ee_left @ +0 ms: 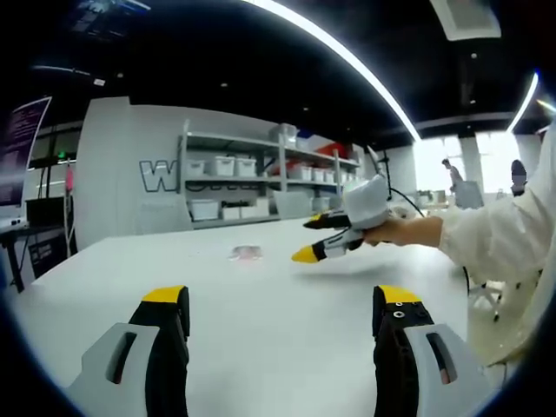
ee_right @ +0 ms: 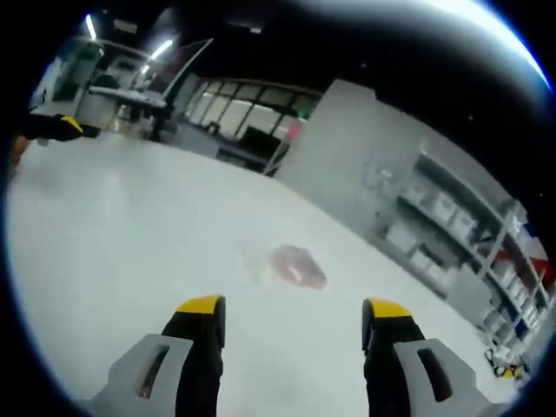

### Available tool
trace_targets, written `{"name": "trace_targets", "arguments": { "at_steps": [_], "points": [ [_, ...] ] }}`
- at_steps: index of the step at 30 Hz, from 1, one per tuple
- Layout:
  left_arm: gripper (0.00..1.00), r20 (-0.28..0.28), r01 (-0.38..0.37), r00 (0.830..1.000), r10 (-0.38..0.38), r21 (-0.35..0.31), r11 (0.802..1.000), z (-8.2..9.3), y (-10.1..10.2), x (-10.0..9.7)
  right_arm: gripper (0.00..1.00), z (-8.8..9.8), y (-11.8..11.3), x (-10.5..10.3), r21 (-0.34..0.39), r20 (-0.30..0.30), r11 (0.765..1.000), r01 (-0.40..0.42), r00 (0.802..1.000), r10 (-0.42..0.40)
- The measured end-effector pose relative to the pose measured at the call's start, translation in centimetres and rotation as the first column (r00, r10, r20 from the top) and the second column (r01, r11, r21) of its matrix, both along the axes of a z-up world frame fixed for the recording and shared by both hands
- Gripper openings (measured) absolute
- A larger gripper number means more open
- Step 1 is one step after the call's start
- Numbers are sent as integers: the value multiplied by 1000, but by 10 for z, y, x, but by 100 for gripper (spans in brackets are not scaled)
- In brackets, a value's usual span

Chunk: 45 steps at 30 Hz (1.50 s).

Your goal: Open the resealable bag by pulling the two sides of the seal apart until the entire bag opening is separated and visibly accessible.

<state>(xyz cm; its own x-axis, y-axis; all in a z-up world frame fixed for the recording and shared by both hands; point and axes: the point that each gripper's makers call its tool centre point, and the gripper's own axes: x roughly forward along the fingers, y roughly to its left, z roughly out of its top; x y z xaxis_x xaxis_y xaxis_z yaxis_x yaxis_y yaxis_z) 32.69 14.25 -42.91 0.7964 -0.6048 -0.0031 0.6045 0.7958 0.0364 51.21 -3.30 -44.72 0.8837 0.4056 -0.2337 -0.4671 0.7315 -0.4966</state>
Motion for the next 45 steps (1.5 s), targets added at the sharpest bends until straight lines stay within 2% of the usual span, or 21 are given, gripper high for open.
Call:
{"name": "trace_targets", "arguments": {
  "at_steps": [11, 15, 18, 28, 40, 45],
  "points": [
    [85, -4, -7, 1000, 7, 0, 1000, -1, 3, 0, 60, -4, 5, 5, 38, 2, 999, 14, 1000, -15],
    [85, -7, -8, 1000, 8, 1, 1000, -2, 3, 0, 58, -4, 8, 7, 18, 34, 1000, 14, 999, -15],
    [85, -7, -6, 1000, 6, 2, 1000, -2, 2, 0, 58, -4, 11, 8, 19, 36, 1000, 11, 999, -12],
    [85, -7, -7, 1000, 7, 7, 1000, -2, 2, -1, 57, -10, 14, 14, 79, 12, 997, 28, 1000, -29],
    [85, -6, -8, 1000, 8, 13, 1000, 0, 2, 0, 55, -11, 13, 21, 107, 20, 993, 51, 998, -53],
    [85, -6, -8, 1000, 8, 16, 1000, 0, 2, 1, 54, -12, 16, 25, 90, 28, 995, 52, 998, -54]
  ]
}}
